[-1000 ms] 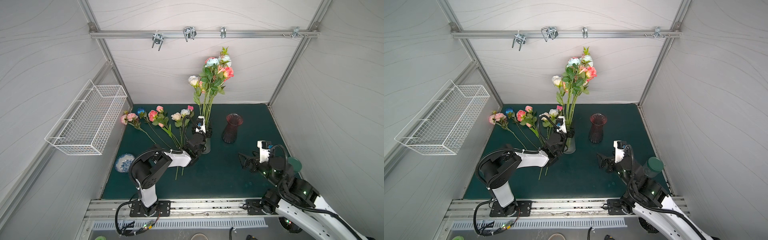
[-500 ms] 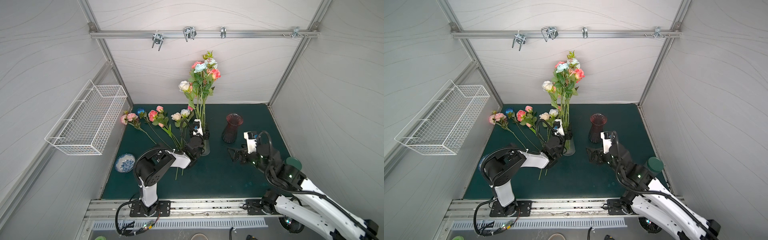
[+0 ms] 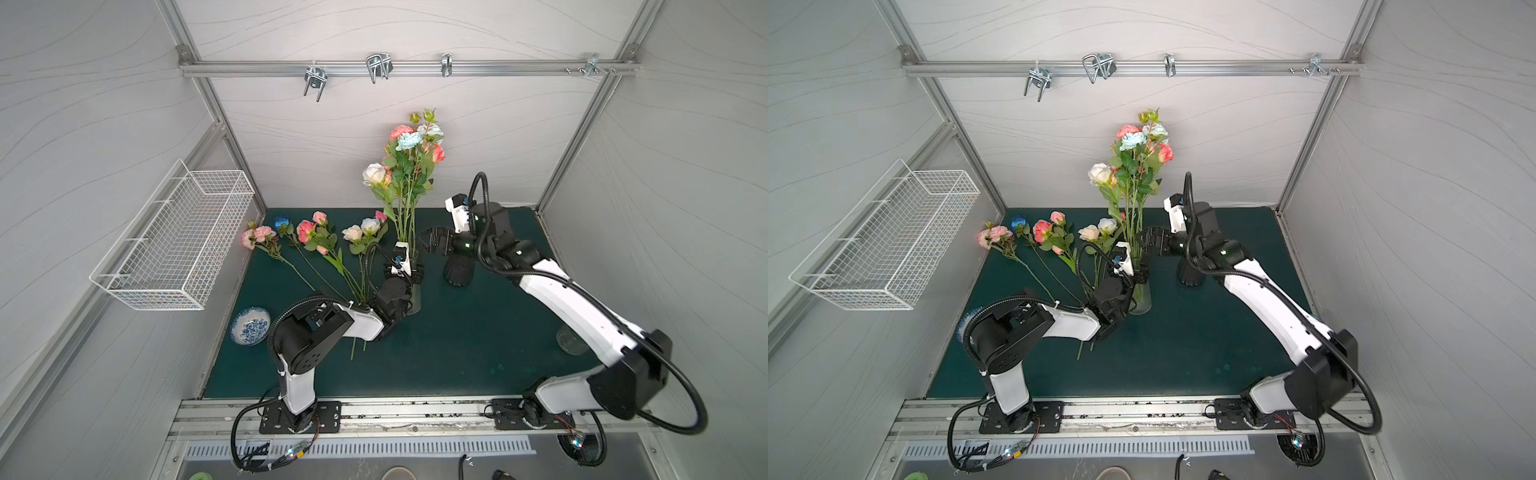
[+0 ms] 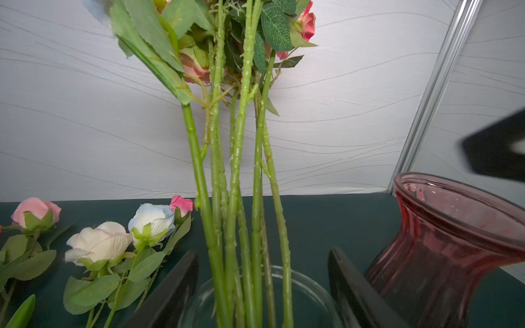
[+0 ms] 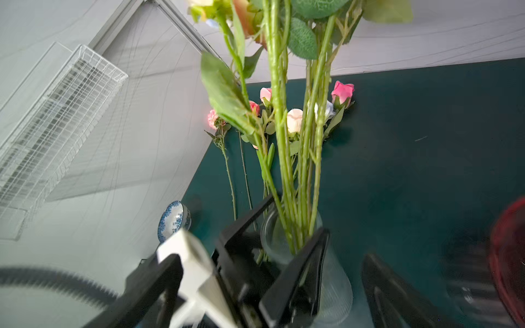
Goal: Arrange flowers in a vase
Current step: Place the vase at the center of the table.
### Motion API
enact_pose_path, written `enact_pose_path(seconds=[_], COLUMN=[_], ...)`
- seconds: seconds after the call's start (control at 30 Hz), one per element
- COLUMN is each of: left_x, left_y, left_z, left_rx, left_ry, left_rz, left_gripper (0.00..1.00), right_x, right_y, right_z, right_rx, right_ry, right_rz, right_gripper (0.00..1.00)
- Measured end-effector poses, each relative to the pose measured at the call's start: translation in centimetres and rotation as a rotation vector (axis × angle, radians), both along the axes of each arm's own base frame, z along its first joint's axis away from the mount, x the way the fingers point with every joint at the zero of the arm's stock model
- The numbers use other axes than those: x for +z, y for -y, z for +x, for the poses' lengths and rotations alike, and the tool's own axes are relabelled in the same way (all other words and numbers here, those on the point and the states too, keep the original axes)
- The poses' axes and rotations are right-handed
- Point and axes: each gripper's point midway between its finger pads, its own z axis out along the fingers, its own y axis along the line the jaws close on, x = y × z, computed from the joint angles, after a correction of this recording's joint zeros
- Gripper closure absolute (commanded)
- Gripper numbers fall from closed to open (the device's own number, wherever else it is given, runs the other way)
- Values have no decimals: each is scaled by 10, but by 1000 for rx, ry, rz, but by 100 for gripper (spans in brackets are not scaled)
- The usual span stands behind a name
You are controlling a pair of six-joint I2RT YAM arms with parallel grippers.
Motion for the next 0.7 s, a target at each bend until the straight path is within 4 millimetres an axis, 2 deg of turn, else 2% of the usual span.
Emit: enact_pose_path(seconds=[0.07,0.2,0.5,0.7], left_x=[0,0,0,1], left_y=[1,3,13,15], left_z=[-1,-1,-6,-7], left_rx=[-5,-9,-35,-37], left_ry=[2,8,30,35], left_rz=[8,19,57,71], left_gripper=[100,100,100,100], right_x=[-12,-23,-21,-28], right_y=[-9,-24,-41,-48], right_z=[14,27,48,63], right_rx=[27,75,121,126], right_ry=[-38,-73,-40,-34], right_rz=[5,14,4,-28], right_gripper=[1,1,1,1])
